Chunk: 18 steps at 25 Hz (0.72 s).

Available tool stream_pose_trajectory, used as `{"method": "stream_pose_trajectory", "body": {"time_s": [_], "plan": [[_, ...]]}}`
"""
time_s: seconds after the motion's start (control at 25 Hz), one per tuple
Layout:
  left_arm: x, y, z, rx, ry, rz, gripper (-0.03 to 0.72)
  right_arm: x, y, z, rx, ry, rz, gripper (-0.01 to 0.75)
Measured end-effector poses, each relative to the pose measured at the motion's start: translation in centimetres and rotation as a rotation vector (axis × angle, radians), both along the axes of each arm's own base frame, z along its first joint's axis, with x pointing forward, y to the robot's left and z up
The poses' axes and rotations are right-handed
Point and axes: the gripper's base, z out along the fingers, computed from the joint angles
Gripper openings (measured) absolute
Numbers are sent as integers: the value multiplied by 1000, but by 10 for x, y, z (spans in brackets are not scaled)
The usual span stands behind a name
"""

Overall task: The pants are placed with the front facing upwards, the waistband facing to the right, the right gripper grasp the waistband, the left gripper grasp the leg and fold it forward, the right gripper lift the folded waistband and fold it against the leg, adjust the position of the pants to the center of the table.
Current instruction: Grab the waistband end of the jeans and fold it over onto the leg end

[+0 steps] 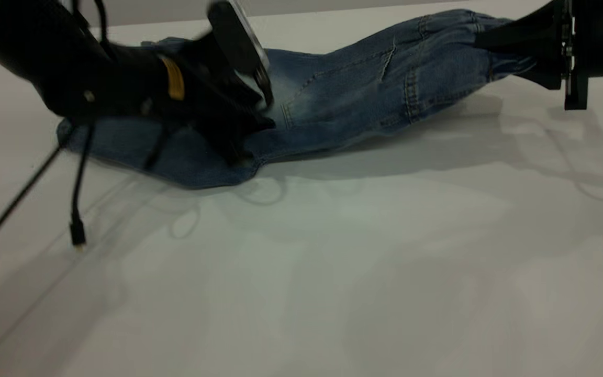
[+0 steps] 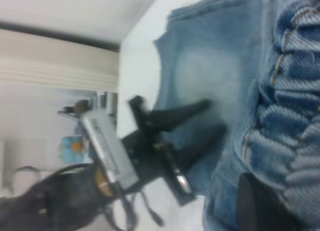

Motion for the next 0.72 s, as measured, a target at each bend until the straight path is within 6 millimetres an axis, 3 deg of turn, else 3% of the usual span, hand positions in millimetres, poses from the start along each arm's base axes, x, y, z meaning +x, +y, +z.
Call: {"method": "stream_pose_trajectory", "body": {"time_s": [0.32,0.72], "plan": [[-13,-24,-11,-23,11,-59,312,2,12,12,-7,-36,33,80],[-24,-40,-13,-39,43,-82,312,20,66,76,19,-195,171,80]]}}
